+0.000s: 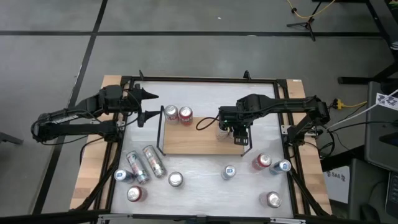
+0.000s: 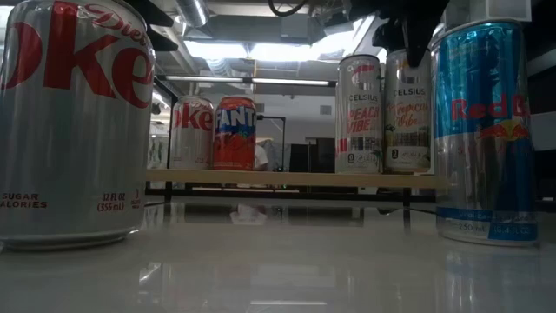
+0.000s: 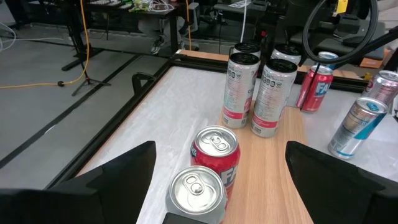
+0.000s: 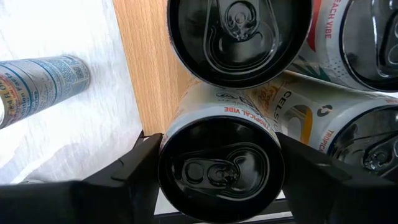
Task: Place canned beverage on shelf
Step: Put the right white-yellow soda can on the shelf aligned with the other white-yellow soda can
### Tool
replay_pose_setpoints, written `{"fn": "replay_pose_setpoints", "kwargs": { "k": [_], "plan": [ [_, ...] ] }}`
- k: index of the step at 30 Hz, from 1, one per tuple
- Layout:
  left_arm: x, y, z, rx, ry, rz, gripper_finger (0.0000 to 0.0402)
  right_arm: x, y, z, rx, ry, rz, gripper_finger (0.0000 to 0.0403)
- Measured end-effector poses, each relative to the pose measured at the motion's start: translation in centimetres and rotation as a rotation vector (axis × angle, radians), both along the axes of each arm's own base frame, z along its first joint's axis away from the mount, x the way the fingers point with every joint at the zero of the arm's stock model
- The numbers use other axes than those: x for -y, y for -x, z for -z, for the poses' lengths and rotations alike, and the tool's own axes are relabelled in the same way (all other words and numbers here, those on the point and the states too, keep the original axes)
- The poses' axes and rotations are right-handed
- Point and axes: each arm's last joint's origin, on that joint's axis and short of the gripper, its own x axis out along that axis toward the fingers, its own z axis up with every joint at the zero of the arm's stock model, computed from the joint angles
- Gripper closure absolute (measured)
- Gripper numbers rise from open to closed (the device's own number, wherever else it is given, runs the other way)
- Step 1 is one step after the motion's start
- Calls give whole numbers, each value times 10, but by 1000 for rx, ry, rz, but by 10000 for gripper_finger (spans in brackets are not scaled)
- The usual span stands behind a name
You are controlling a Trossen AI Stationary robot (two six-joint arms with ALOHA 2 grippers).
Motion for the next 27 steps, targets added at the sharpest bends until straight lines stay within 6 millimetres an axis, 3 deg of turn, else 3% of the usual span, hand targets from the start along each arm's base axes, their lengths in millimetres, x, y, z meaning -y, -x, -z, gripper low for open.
{"fn": "replay_pose_setpoints", "kwargs": {
  "k": [11,27],
  "plan": [
    [0,0,0,0,0,0,49,0,0,-1,2,2,0,65],
    [0,0,0,0,0,0,50,0,1,-2,2,1,1,62]
  ]
}}
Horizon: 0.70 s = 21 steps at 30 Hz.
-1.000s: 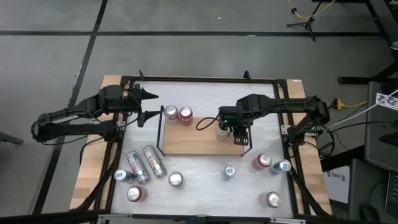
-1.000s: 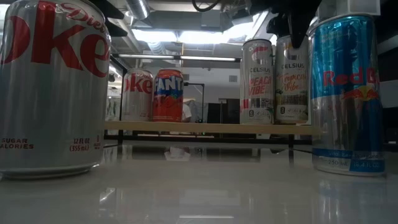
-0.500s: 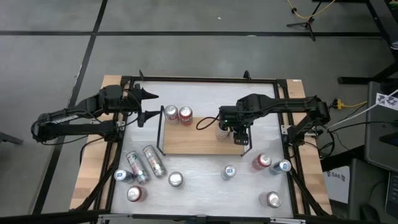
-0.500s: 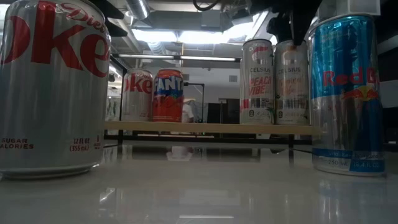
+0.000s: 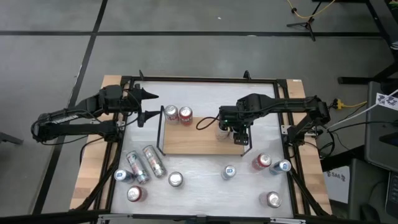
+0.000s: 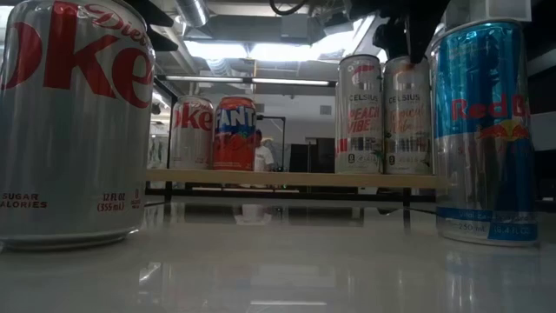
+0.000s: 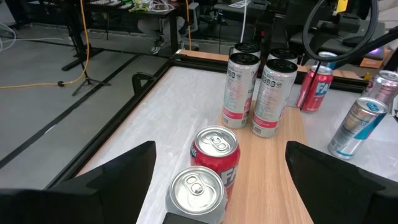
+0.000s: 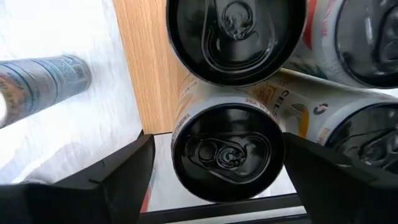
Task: Place canned beverage on shelf
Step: Put the right white-yellow soda can on the shelf aligned with the other white-yellow soda can, then put the left silver-red soda can on the shelf aligned with the other silver-red soda can
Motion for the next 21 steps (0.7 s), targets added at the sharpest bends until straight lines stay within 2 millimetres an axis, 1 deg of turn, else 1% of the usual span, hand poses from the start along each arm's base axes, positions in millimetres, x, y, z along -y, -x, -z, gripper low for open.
{"fn": "replay_pose_setpoints", "kwargs": {
  "k": [5,8,14,17,21],
  "plan": [
    [0,0,0,0,0,0,50,0,-1,-17,60,-3,0,62],
    [0,0,0,0,0,0,50,0,2,-30,70,-3,0,62],
    [0,0,0,0,0,0,50,0,5,-49,124,-10,26,62],
    [0,0,-1,6,-2,0,50,0,6,-53,141,-10,26,62],
    [0,-1,-5,54,-16,10,50,0,10,-58,158,-11,22,62]
  ]
}}
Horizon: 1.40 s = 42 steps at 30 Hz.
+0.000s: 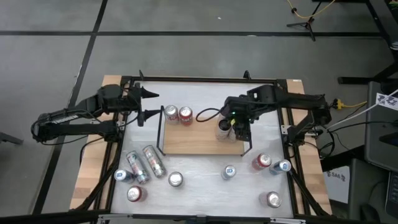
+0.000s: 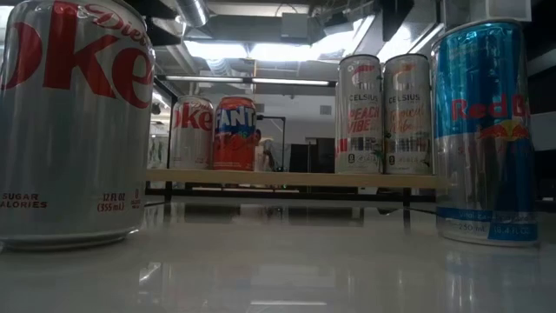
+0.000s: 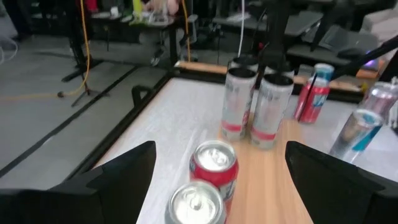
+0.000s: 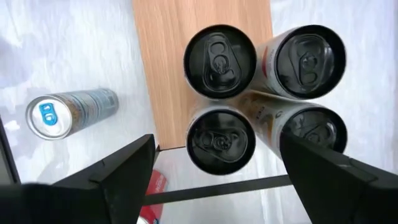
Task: Place canned beverage on shelf
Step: Put the left silver-red soda can on the shelf aligned with the other silver-red soda can
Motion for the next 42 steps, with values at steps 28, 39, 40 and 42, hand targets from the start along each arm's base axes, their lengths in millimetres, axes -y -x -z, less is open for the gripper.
{"fn": "replay_pose_setpoints", "kwargs": {
  "k": [28,39,40,42],
  "plan": [
    [15,-65,-29,136,107,235,50,6,62,-54,273,134,-19,62],
    [52,-113,-46,42,182,322,50,6,61,-54,276,148,-53,62],
    [57,-116,-47,25,192,320,50,6,61,-54,276,146,-53,62],
    [67,-123,-51,-5,193,321,50,6,61,-54,277,145,-53,62]
  ]
}}
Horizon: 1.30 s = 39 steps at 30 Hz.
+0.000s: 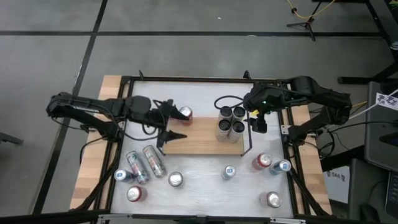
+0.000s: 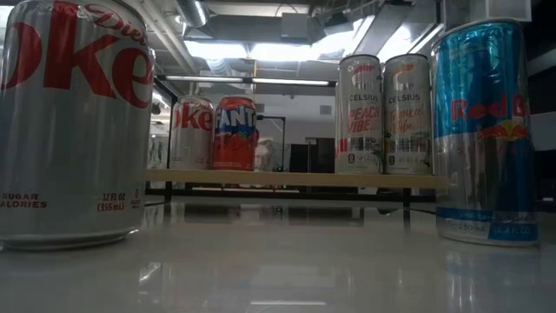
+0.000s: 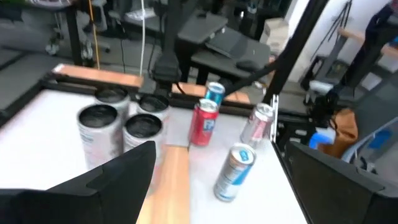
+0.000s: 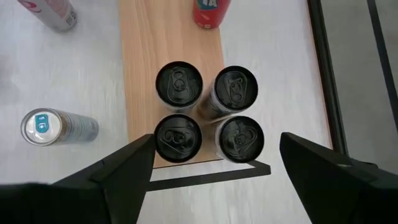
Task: Place canned beverage on shelf
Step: Put the left silver-red soda can on the shelf aligned with the other silver-red soda can
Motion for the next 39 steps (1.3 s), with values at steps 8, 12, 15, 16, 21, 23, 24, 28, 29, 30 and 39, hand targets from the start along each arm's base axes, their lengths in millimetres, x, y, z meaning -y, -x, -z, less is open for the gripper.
{"fn": "replay_pose_setpoints", "kwargs": {
  "k": [8,12,15,16,21,23,24,28,29,30,39],
  "plan": [
    [33,-12,-10,-43,104,78,50,0,0,0,1,-6,9,62],
    [43,-9,-9,-72,186,115,49,0,0,0,1,-3,4,62],
    [47,-8,-9,-77,210,112,49,0,0,0,1,-3,3,62],
    [47,-8,-9,-79,210,115,49,0,0,0,1,-3,3,62],
    [49,-7,-7,-110,217,173,49,0,-2,-1,19,-3,3,62],
    [50,-7,-7,-110,211,205,48,0,-2,-1,20,-4,3,62],
    [51,-7,-7,-111,210,223,46,0,-2,-1,19,-4,3,62],
    [52,-6,-8,-104,218,258,37,0,-2,-1,20,-4,4,62],
    [52,-7,-10,-90,220,260,35,0,-2,-1,20,-5,4,62],
    [52,-7,-12,-69,224,262,33,0,-2,-1,20,-5,4,62],
    [60,-9,-21,32,245,318,33,-1,-2,-1,22,-26,-6,62]
  ]
}}
